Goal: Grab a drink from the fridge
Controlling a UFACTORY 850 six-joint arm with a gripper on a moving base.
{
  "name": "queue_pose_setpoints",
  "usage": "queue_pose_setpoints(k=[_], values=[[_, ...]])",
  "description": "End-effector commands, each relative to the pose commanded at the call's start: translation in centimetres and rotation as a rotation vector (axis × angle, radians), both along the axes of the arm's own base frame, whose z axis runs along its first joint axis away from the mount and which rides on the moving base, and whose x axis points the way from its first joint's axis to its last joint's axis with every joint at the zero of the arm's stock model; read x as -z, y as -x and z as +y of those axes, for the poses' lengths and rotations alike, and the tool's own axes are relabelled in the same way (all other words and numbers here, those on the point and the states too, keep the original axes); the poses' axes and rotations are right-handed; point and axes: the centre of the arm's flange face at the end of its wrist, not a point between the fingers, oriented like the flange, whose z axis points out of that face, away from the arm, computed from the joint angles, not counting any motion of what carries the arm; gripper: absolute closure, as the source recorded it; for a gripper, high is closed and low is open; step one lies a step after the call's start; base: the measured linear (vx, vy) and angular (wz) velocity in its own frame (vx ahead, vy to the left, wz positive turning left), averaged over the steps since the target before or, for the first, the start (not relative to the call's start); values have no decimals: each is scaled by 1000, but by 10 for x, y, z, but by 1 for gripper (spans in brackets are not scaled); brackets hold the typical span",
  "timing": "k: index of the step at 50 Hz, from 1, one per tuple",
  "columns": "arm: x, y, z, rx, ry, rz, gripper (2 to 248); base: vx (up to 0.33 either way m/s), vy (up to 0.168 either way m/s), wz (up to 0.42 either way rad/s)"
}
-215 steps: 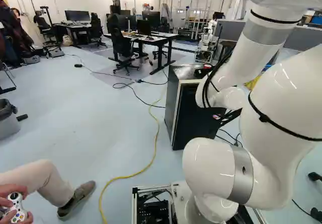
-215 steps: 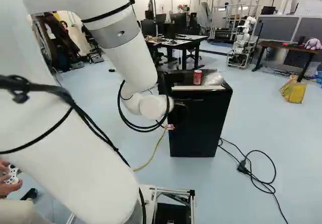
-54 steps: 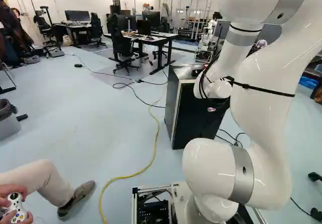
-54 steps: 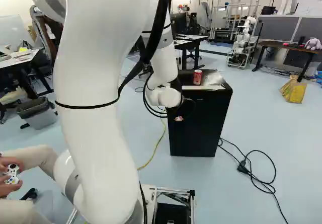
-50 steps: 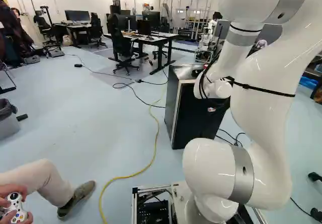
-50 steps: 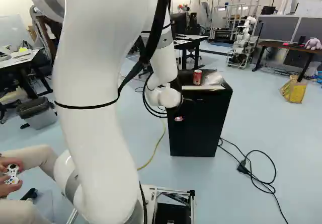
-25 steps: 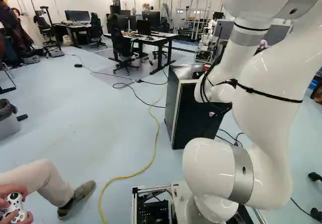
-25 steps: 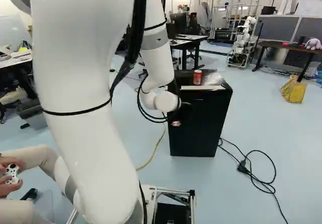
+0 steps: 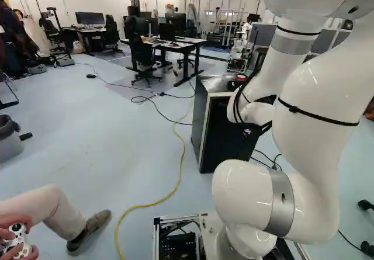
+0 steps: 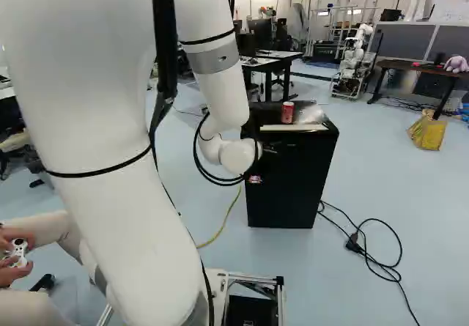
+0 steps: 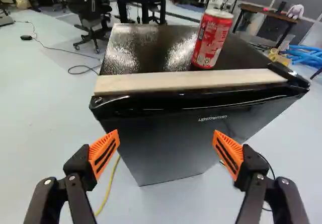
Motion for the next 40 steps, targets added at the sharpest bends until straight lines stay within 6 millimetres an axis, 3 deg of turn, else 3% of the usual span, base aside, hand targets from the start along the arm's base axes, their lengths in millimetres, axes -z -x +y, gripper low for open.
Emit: queue_pose_setpoints(k=[15, 40], values=[[-13, -11, -6, 28, 22, -159, 3, 0, 0, 0], [-24, -60, -32, 88, 53, -339, 3, 0, 0, 0]])
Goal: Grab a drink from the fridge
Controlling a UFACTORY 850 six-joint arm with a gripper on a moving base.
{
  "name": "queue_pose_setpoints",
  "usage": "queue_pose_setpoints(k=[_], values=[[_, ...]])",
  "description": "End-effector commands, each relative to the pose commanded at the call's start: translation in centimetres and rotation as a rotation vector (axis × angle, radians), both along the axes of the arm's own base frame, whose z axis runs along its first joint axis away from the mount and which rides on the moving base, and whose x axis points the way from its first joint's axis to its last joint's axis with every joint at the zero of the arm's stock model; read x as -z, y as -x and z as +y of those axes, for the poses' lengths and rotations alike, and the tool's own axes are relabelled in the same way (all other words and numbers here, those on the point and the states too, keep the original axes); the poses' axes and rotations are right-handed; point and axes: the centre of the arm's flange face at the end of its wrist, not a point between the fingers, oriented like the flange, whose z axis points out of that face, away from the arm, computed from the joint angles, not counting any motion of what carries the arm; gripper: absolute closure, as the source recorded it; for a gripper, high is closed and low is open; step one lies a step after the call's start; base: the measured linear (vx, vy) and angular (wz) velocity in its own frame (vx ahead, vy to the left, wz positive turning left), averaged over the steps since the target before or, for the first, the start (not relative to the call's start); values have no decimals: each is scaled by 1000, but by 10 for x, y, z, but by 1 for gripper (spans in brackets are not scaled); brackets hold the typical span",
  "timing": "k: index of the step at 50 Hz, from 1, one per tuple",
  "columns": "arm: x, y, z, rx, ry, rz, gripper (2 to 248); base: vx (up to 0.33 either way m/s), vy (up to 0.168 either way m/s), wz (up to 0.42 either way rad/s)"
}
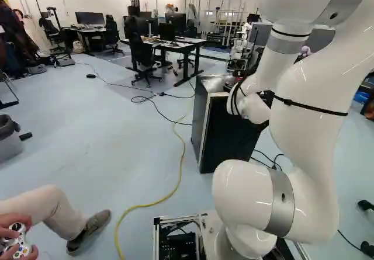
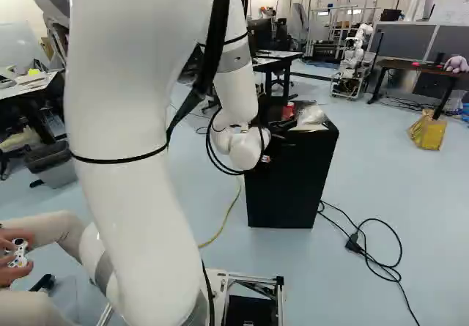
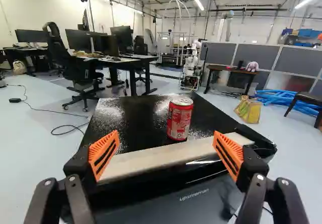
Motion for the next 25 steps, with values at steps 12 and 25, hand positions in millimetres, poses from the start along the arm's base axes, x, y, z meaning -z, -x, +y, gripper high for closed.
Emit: queue_pose_setpoints(k=[12, 25], values=[[11, -25, -9, -3, -2, 2, 3, 0, 0, 0], [29, -50, -21, -4, -6, 10, 3, 0, 0, 0]])
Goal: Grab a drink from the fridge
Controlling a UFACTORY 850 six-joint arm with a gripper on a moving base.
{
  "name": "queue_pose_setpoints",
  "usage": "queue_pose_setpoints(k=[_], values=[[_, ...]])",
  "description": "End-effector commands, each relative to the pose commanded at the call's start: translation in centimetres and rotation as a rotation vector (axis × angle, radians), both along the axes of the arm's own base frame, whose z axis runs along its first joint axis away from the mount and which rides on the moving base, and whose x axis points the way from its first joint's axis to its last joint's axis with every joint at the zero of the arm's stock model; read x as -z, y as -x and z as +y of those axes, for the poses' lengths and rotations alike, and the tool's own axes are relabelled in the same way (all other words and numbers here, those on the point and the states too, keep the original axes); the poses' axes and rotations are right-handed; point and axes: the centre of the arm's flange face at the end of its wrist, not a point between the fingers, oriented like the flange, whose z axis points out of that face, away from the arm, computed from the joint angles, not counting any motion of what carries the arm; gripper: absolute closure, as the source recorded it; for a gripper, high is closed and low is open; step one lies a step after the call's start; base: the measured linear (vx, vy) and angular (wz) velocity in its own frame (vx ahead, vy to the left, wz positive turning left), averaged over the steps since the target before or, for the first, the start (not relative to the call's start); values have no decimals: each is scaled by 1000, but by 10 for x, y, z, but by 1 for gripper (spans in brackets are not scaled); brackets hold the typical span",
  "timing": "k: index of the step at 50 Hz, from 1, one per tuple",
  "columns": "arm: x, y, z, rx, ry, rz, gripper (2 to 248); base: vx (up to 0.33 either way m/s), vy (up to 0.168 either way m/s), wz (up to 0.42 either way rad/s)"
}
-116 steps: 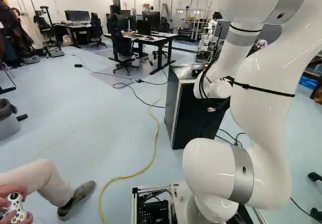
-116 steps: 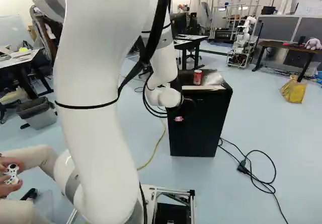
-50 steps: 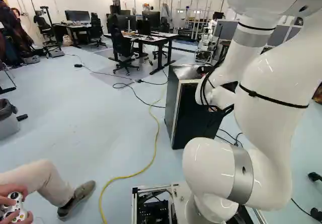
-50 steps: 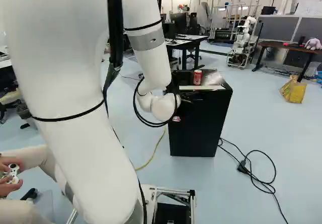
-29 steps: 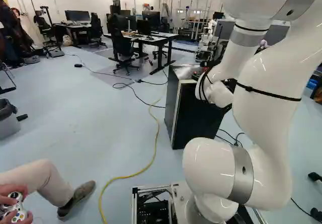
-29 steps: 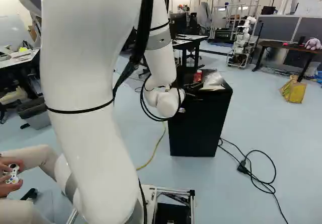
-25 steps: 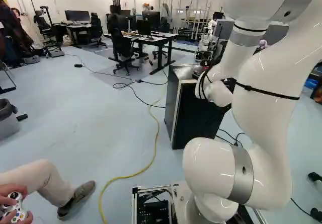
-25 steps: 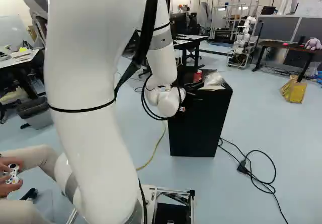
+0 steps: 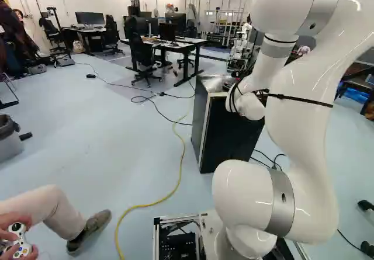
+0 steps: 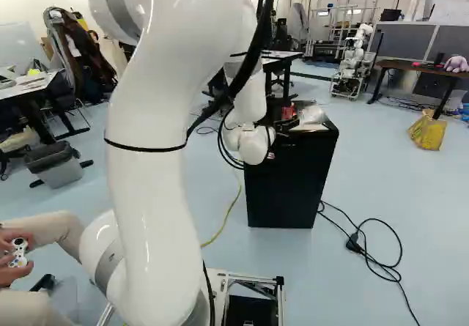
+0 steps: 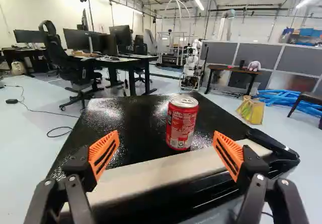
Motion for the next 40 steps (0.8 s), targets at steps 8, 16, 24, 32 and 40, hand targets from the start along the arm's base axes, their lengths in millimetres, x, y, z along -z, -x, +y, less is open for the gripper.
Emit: queue_pose_setpoints(k=[8, 16, 24, 32, 40], values=[[11, -13, -11, 7, -2, 4, 3, 0, 0, 0], [21, -28, -21, 13, -2, 4, 3, 0, 0, 0], [26, -43, -29, 14, 3, -7, 3, 0, 0, 0], [28, -51, -37, 20, 7, -15, 3, 0, 0, 0], [29, -53, -39, 22, 8, -16, 3, 0, 0, 0]])
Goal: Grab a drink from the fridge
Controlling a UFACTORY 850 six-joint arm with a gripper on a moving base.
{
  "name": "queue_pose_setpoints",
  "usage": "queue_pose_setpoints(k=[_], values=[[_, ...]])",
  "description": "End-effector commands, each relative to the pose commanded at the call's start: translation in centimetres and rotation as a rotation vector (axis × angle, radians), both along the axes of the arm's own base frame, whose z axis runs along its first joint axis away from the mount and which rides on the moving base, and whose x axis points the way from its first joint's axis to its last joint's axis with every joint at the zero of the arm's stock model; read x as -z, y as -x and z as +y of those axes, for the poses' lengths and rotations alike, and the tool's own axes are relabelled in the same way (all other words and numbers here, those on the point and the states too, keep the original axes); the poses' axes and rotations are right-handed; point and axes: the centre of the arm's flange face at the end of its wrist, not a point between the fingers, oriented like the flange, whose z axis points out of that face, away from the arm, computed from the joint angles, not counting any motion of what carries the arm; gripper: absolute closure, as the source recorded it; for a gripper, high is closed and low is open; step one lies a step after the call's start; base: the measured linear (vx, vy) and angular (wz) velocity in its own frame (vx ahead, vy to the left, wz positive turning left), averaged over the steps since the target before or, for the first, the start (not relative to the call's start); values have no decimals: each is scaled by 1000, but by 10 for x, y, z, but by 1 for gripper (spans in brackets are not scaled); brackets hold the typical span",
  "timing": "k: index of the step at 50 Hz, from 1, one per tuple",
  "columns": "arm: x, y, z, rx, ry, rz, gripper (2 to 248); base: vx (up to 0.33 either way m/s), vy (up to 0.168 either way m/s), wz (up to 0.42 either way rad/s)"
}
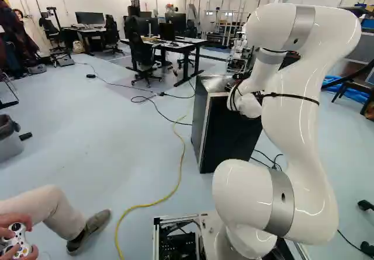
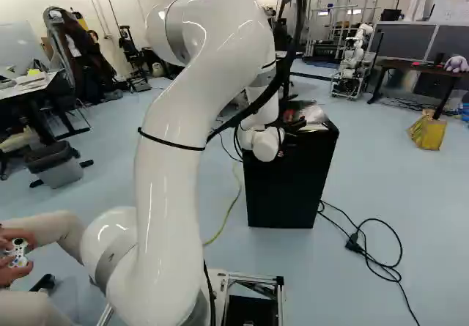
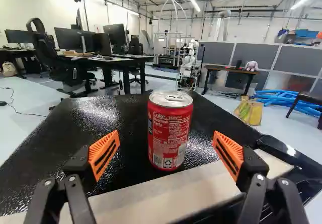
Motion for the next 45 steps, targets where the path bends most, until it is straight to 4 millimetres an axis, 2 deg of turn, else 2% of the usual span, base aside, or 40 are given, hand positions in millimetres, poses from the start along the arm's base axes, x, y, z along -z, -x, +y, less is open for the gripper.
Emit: queue_pose_setpoints(k=[20, 21, 25, 26, 31, 32, 36, 37, 41, 42, 45], values=[[0, 0, 0, 0, 0, 0, 3, 0, 0, 0], [0, 0, 0, 0, 0, 0, 19, 0, 0, 0], [0, 0, 0, 0, 0, 0, 19, 0, 0, 0], [0, 0, 0, 0, 0, 0, 55, 0, 0, 0], [0, 0, 0, 0, 0, 0, 55, 0, 0, 0], [0, 0, 0, 0, 0, 0, 93, 0, 0, 0], [0, 0, 0, 0, 0, 0, 93, 0, 0, 0], [0, 0, 0, 0, 0, 0, 131, 0, 0, 0], [0, 0, 0, 0, 0, 0, 131, 0, 0, 0], [0, 0, 0, 0, 0, 0, 156, 0, 0, 0], [0, 0, 0, 0, 0, 0, 156, 0, 0, 0]])
